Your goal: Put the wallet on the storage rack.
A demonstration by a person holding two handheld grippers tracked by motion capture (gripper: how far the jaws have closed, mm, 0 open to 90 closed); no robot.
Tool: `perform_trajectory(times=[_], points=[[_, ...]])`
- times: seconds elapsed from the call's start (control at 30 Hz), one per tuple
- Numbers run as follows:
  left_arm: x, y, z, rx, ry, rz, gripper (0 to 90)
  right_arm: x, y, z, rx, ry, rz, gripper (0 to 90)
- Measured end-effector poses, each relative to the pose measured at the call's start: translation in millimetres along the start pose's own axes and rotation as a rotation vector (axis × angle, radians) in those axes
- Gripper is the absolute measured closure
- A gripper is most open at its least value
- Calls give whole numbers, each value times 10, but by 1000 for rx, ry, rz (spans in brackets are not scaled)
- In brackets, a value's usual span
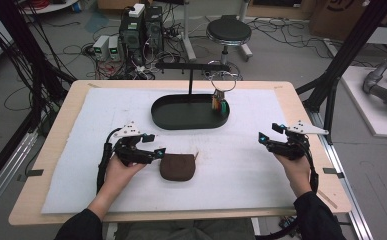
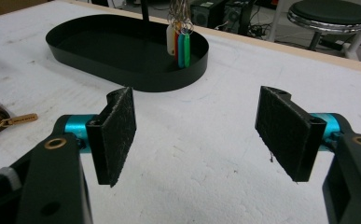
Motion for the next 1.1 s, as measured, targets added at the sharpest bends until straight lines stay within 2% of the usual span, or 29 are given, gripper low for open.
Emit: perform_trajectory(times=[0.1,0.17,0.37,0.6,0.63,0.77,0.87,0.97,1.03,1.1], points=[[-4,-38,-48,-27,-10,-1,350,-16,-7,-7,-12,7,-1,296],[-19,-67,-77,-48,4,8,392,-21,-7,-12,-10,7,5,296],[-68,-122,-120,-79,9,67,442,-28,-10,-18,-13,10,8,297],[-66,-189,-154,-138,-22,142,530,-33,-10,-19,-15,13,9,298],[-67,-191,-155,-137,-21,167,541,-33,-10,-20,-15,14,8,298],[-97,-216,-154,-148,-27,254,553,-32,-12,-22,-18,18,5,298],[-111,-229,-158,-150,-24,279,540,-37,-15,-28,-19,23,7,297],[-139,-252,-166,-158,-13,310,460,-46,-16,-31,-22,25,4,297],[-144,-258,-167,-160,-18,320,458,-47,-17,-34,-22,28,8,297],[-128,-250,-166,-157,-35,310,506,-49,-16,-35,-22,29,10,298]])
Point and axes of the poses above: each handheld gripper's, and its own axes: z roughly backward along the jaws, y roughly out of its top, x roughly to its right, the point moved 4 cm from there along -z, roughly forward along the jaws, and after that the axes turned 13 degrees about x, right-handed, at the moved point
